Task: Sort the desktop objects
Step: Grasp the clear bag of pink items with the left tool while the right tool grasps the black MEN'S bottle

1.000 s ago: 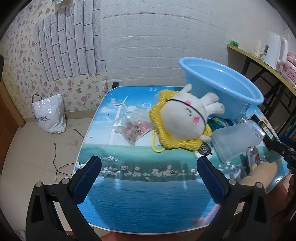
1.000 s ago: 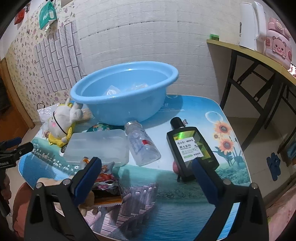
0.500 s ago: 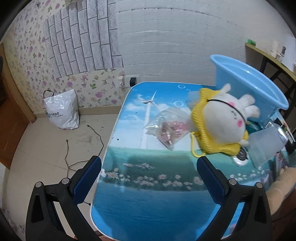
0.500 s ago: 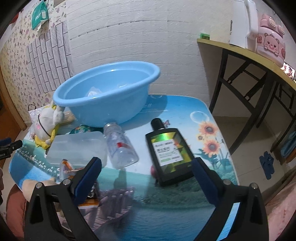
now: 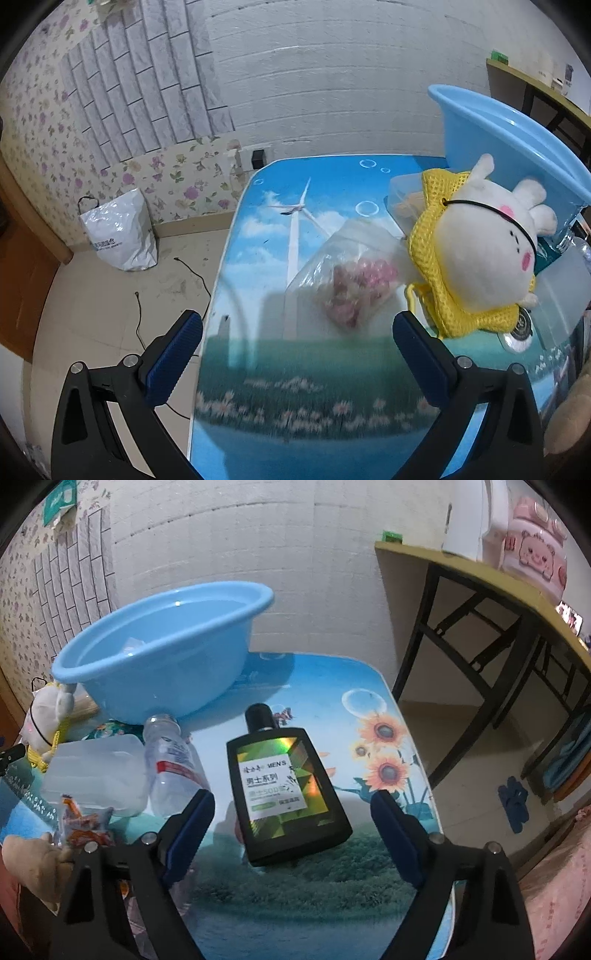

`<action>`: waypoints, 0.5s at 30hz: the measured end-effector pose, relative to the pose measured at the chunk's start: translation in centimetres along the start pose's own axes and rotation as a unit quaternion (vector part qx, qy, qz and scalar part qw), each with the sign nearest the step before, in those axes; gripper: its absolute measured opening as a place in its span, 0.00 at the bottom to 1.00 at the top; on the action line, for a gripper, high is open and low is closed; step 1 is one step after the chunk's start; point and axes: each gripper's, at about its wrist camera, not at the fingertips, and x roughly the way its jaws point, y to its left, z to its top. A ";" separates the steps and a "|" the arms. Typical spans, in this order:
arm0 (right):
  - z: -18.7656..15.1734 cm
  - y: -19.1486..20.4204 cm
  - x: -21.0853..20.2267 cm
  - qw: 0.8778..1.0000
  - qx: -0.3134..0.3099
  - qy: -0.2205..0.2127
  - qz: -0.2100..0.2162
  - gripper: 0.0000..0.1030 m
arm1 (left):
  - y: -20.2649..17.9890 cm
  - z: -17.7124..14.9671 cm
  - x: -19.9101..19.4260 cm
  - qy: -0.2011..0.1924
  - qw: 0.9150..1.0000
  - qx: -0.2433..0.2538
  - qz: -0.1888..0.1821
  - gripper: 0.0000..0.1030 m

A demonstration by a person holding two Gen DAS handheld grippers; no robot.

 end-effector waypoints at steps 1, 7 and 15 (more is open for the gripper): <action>0.0 0.0 0.2 1.000 -0.001 0.001 -0.001 0.85 | -0.1 0.3 0.2 -0.001 1.000 0.006 0.001 1.00; 0.2 0.1 1.4 1.000 -0.004 0.015 0.013 0.68 | -1.2 1.6 2.1 0.009 0.999 0.034 -0.001 1.00; 0.0 0.0 1.5 1.000 -0.005 0.015 0.020 0.66 | -2.0 1.8 1.8 0.010 0.998 0.057 -0.039 0.63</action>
